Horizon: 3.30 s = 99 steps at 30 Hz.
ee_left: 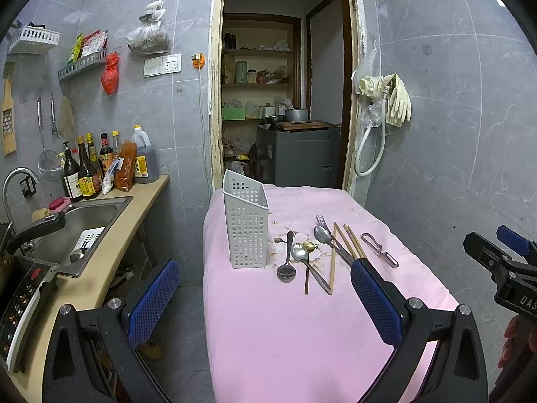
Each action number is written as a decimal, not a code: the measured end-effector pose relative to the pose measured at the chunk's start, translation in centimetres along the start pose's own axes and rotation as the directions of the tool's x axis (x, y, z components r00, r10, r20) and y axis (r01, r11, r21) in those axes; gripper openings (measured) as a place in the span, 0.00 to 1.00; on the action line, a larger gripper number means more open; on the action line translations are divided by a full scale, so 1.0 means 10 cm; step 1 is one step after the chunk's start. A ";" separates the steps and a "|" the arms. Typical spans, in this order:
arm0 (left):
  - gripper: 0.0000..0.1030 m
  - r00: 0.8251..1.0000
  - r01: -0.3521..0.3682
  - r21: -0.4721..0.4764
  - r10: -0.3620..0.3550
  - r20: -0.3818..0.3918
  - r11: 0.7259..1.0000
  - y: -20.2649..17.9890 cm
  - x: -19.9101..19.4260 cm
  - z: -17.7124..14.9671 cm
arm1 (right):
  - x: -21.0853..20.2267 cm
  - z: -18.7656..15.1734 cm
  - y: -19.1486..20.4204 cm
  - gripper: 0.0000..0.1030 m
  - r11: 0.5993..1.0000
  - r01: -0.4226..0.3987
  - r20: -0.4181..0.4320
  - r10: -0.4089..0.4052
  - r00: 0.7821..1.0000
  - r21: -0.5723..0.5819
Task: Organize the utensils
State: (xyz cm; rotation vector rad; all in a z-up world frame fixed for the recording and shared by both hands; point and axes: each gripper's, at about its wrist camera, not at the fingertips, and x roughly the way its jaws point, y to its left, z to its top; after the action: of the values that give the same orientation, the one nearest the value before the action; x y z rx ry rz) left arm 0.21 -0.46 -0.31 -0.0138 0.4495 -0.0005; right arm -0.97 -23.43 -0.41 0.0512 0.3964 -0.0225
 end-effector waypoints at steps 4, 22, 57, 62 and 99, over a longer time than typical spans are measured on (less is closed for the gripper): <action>1.00 1.000 0.001 0.001 -0.001 -0.001 1.000 0.02 0.03 -0.01 | 0.04 -0.06 0.04 0.99 1.000 0.003 -0.002 -0.003 1.000 0.003; 1.00 1.000 0.000 0.004 0.000 -0.009 1.000 0.01 0.10 -0.08 | 0.03 -0.07 0.04 0.99 1.000 0.007 -0.010 -0.007 1.000 0.005; 1.00 0.999 0.022 0.003 -0.022 -0.028 1.000 0.11 0.25 -0.08 | 0.12 -0.09 0.07 0.99 1.000 0.021 -0.034 -0.021 0.999 0.009; 1.00 0.999 0.034 0.010 -0.033 -0.022 0.999 0.11 0.29 -0.02 | 0.14 -0.06 0.08 0.99 1.000 0.027 -0.040 -0.027 0.999 0.013; 1.00 0.977 0.185 0.037 -0.179 -0.118 0.982 -0.95 2.50 0.51 | 2.41 0.75 -0.87 0.99 0.994 -0.060 -0.111 0.049 0.993 -0.094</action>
State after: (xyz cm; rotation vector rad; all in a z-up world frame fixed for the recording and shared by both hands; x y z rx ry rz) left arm 24.91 -9.95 -6.45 -0.0081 0.5614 -0.1932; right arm 23.82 -32.78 -3.20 -0.0333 0.5038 0.0537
